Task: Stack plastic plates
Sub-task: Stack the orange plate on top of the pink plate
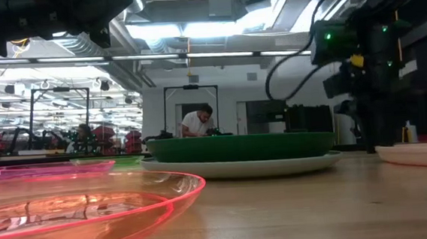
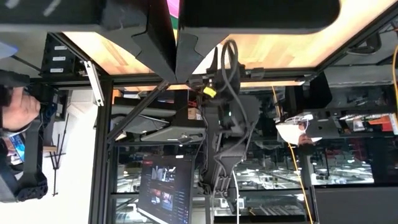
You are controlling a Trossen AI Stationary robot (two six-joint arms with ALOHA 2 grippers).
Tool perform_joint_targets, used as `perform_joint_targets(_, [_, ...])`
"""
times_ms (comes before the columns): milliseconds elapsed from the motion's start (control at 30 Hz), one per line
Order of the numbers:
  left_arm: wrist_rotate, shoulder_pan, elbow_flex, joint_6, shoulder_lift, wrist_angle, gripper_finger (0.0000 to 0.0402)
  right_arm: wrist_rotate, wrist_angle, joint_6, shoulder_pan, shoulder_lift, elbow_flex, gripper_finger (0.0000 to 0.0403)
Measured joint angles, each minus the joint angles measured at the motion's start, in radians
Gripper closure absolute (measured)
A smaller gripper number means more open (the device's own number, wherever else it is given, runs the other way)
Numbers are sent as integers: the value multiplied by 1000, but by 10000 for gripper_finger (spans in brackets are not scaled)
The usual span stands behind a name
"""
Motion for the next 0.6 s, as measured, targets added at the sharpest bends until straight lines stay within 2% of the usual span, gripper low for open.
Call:
perform_joint_targets(67, [0, 0, 0, 0, 0, 0, 398, 33, 2, -3, 0, 27, 0, 276])
perform_joint_targets(300, [0, 0, 0, 0, 0, 1, 398, 34, 21, -23, 0, 43, 2, 282])
perform_joint_targets(400, [0, 0, 0, 0, 0, 1, 398, 32, 20, -23, 0, 44, 2, 308])
perform_joint_targets(600, [0, 0, 0, 0, 0, 1, 398, 4, 18, -32, -1, 43, 2, 391])
